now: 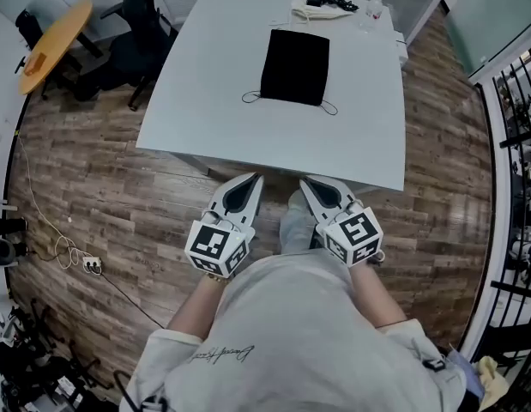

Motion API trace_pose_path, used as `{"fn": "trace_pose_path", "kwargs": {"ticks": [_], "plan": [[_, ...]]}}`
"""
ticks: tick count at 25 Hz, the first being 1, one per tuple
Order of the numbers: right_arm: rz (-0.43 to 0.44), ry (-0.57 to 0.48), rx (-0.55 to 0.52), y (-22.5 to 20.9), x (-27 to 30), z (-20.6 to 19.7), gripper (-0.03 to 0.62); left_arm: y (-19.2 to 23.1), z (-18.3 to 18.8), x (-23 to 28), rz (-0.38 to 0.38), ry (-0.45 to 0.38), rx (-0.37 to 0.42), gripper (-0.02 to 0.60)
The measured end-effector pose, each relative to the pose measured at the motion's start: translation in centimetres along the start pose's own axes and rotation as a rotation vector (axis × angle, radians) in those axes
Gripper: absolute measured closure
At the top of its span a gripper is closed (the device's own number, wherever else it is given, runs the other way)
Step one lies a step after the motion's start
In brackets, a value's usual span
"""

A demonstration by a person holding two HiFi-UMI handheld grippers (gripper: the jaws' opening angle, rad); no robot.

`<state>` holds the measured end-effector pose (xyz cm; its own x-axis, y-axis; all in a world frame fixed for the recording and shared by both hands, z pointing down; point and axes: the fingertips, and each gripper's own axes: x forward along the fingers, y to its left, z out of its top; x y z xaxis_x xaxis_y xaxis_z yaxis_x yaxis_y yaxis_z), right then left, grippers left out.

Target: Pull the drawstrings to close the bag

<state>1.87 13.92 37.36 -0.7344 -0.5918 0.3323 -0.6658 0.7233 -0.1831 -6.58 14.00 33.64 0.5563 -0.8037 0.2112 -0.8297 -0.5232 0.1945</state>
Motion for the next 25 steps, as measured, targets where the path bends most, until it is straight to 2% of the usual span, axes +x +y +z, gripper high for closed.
{"fn": "trace_pose_path", "kwargs": {"ticks": [6,15,25], "plan": [[0.014,0.042,-0.039,-5.0,4.3,2.2,0.571,3.8,1.5,6.0,0.002,0.024,-0.009,0.571],[0.031,0.069,-0.058,-11.3,8.4,4.8,0.571,6.9,4.0,13.8,-0.010,0.015,0.009,0.571],[-0.015,0.066,-0.023,-16.1,9.5,5.7,0.571,8.2,4.7,17.3,-0.021,0.040,0.012,0.571]]}}
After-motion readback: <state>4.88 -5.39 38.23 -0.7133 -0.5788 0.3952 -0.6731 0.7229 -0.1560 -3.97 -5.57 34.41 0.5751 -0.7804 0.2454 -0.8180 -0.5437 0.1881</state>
